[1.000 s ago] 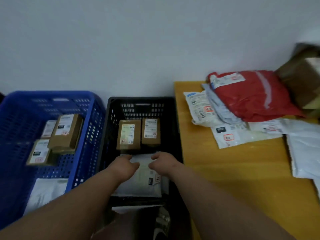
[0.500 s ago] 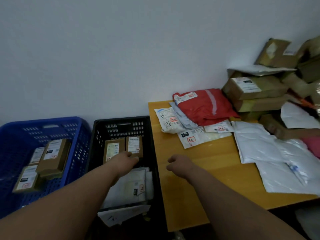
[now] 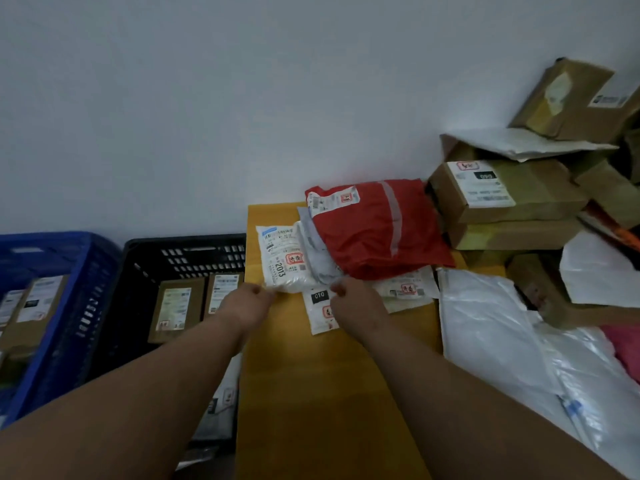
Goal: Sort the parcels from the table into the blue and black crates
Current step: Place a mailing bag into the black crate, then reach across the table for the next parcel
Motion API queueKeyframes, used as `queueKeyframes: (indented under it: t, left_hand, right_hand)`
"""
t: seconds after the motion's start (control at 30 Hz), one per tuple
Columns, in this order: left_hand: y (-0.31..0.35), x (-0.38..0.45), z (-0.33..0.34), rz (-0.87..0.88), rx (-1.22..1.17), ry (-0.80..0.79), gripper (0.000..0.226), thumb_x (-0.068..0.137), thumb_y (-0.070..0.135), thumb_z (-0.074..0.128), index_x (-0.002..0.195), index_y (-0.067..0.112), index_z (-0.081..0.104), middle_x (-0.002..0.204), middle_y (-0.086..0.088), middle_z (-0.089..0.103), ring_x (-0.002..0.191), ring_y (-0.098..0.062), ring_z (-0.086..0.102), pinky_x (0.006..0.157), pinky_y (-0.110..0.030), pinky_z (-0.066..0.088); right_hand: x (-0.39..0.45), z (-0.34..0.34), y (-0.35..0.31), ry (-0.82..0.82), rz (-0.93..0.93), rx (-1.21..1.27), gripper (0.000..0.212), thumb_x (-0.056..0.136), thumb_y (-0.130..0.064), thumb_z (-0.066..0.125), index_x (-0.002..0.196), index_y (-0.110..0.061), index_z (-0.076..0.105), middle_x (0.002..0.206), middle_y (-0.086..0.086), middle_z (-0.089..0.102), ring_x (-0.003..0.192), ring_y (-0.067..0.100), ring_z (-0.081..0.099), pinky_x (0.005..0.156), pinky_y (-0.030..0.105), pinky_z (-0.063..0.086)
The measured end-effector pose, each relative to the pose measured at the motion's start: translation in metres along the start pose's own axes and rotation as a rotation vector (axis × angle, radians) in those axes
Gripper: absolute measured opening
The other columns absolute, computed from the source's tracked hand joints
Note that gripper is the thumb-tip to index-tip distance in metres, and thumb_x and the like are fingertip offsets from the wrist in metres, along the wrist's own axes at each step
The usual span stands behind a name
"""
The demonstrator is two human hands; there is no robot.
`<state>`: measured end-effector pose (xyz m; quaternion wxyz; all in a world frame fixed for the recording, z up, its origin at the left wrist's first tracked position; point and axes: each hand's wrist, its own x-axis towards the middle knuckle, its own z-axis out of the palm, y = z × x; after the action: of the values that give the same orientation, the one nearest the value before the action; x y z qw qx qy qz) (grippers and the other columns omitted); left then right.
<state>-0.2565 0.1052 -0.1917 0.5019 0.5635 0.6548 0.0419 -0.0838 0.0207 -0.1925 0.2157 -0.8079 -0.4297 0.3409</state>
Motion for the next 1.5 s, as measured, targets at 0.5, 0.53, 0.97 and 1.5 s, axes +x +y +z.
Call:
queueKeyframes:
  t: [0.5,0.53,0.97,1.5]
  left_hand:
    - [0.021,0.075,0.027,-0.228,-0.361,0.042,0.026,0.090,0.019,0.066,0.114,0.009,0.062,0.110,-0.011,0.067,0.098,-0.029,0.063,0.089,-0.046,0.054]
    - [0.021,0.077,0.027,-0.231,-0.377,0.052,0.028,0.089,0.016,0.067,0.116,0.008,0.062,0.111,-0.012,0.067,0.100,-0.030,0.063,0.092,-0.048,0.053]
    - [0.010,0.047,-0.032,-0.182,-0.833,0.037,0.011,0.093,0.008,0.060,0.099,0.017,0.062,0.090,-0.004,0.074,0.069,-0.015,0.066,0.056,-0.028,0.051]
    - [-0.078,-0.029,-0.104,-0.112,-0.803,0.058,0.019,0.095,0.005,0.055,0.104,0.017,0.067,0.093,-0.006,0.073,0.070,-0.015,0.060,0.062,-0.027,0.048]
  right_hand:
    - [0.085,0.015,-0.001,0.153,-0.244,-0.444,0.048,0.082,-0.024,0.049,0.129,-0.026,0.057,0.152,-0.002,0.038,0.145,0.023,0.017,0.112,0.044,0.006]
    - [0.085,0.016,0.000,0.153,-0.239,-0.437,0.047,0.081,-0.024,0.048,0.127,-0.025,0.058,0.150,-0.003,0.040,0.145,0.022,0.019,0.111,0.044,0.006]
    - [0.078,0.013,-0.055,0.181,-0.247,-0.243,0.029,0.096,-0.035,0.042,0.116,-0.024,0.058,0.113,-0.003,0.063,0.107,0.022,0.054,0.096,0.042,0.038]
    - [-0.005,0.072,-0.128,-0.480,-0.071,0.465,0.037,0.091,-0.024,0.066,0.122,-0.027,0.046,0.115,-0.004,0.062,0.097,0.019,0.065,0.067,0.028,0.051]
